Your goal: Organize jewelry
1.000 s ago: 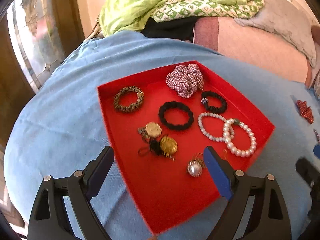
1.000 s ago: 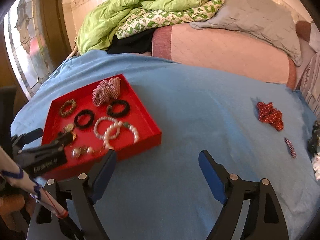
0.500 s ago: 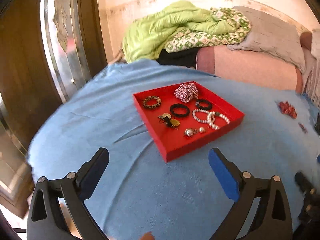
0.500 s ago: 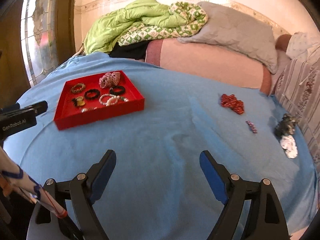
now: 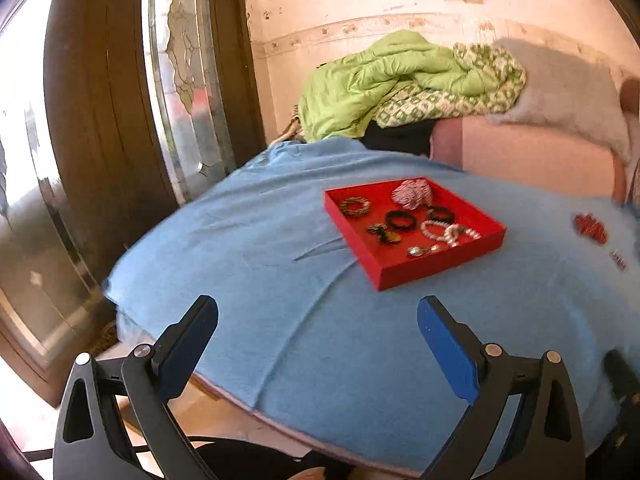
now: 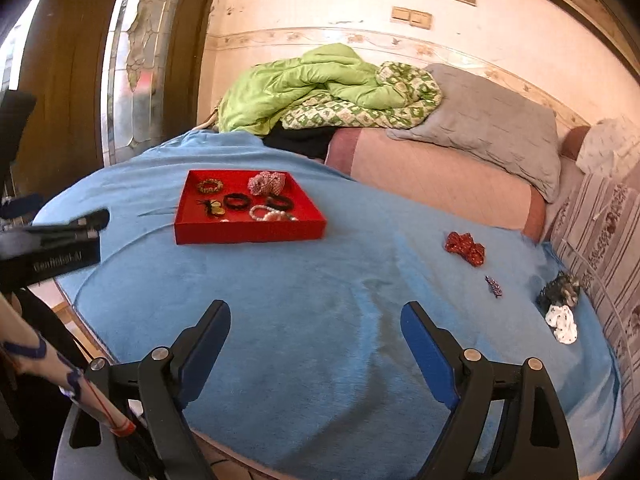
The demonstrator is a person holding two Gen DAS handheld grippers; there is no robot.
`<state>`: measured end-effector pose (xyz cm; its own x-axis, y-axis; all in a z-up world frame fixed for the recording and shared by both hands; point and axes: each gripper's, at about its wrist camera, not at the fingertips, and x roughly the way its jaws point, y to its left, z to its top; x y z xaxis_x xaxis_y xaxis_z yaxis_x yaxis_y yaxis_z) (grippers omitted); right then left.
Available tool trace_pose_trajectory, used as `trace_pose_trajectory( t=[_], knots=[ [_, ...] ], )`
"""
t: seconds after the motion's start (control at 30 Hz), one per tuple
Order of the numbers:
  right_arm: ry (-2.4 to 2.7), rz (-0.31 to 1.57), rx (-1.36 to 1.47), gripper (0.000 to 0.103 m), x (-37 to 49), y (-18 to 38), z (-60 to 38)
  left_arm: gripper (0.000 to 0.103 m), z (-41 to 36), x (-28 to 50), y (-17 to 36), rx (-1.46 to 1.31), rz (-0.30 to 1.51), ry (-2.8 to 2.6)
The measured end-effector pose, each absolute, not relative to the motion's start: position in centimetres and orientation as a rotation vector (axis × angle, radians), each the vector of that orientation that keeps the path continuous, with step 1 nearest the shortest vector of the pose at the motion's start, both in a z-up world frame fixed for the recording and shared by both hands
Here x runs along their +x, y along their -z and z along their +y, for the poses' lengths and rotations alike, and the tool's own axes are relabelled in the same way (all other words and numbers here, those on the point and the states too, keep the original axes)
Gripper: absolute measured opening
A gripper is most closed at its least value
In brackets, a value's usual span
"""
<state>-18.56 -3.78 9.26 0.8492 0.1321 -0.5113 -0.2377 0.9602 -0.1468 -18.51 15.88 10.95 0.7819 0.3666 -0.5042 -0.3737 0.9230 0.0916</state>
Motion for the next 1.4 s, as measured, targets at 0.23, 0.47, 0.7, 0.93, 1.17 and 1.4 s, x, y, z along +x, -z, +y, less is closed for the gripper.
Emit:
trace_pose_trajectory(
  t=[0.23,0.47,0.7,0.93,1.17,1.4],
  knots=[
    [-0.211,0.589,-0.200,0.090,-17.4,-7.9,-3.6,0.100,16.0,-16.8,-8.9,-0.069,0.606,-0.395],
    [-0.203,0.642,-0.185,0.090,-15.5,-6.9,-3.6,0.100,15.3,-14.5,-7.4,-0.078,0.650,-0.372],
    [-0.186,0.676,-0.177,0.090,-14.4,-6.2,-4.0,0.100,14.2,-13.0,-6.6,-0.055,0.667,-0.351],
    [-0.186,0.696,-0.167,0.090,-13.9,-6.0,-4.2,0.100,14.1,-12.9,-6.5,-0.055,0.674,-0.349],
    [-0.191,0.689,-0.188,0.090,-14.4,-5.8,-3.8,0.100,14.5,-13.3,-6.6,-0.070,0.675,-0.358],
    [-0.192,0.674,-0.198,0.090,-14.7,-5.9,-3.5,0.100,14.7,-13.6,-6.7,-0.078,0.673,-0.365]
  ],
)
